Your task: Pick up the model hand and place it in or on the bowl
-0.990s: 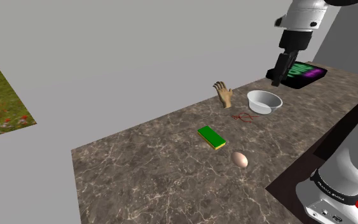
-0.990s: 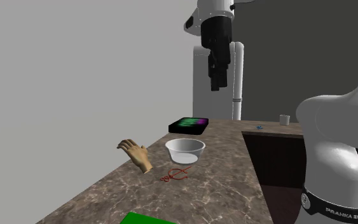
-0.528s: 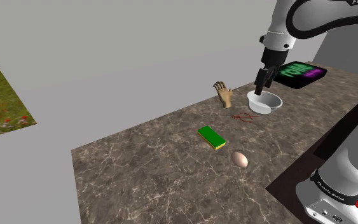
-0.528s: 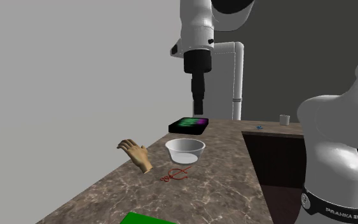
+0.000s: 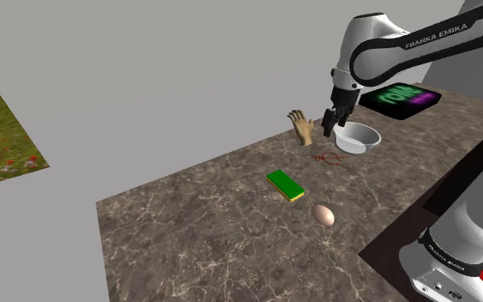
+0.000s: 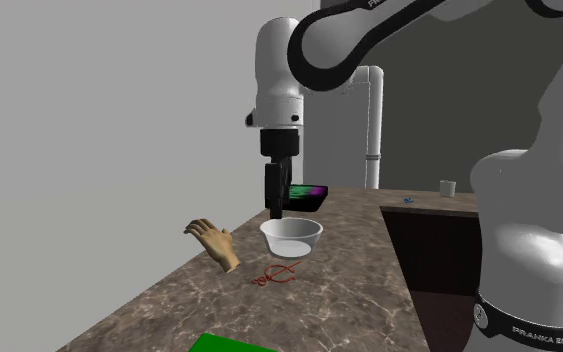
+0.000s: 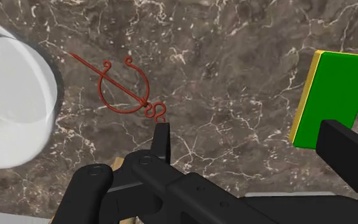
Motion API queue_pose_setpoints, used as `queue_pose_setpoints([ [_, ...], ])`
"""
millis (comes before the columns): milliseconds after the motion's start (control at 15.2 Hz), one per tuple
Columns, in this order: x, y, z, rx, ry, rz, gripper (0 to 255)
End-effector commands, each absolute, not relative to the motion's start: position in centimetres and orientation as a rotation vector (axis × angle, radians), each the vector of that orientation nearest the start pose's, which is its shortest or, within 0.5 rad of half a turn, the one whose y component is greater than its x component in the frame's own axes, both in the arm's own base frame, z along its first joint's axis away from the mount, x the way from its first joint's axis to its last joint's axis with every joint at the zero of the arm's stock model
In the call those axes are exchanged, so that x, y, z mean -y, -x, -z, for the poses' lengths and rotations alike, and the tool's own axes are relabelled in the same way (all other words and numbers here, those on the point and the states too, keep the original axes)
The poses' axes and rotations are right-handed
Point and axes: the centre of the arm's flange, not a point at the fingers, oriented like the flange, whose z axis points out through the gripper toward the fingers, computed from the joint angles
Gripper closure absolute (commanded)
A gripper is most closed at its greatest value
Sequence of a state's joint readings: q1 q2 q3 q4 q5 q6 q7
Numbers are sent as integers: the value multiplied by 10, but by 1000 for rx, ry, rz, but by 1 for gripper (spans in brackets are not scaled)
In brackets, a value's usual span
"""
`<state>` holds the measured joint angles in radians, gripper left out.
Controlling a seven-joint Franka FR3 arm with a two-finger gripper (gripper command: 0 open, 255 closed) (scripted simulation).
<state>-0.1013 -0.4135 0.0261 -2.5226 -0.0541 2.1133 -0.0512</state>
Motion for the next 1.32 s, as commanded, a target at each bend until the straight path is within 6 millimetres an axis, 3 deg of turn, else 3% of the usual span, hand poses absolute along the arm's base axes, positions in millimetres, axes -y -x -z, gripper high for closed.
queue_pose_setpoints([
  [0, 40, -424, -405, -21, 3217, 18, 0],
  [1056, 125, -543, -272, -227, 3350, 131, 0],
  [1254, 133, -550, -255, -238, 3357, 138, 0],
])
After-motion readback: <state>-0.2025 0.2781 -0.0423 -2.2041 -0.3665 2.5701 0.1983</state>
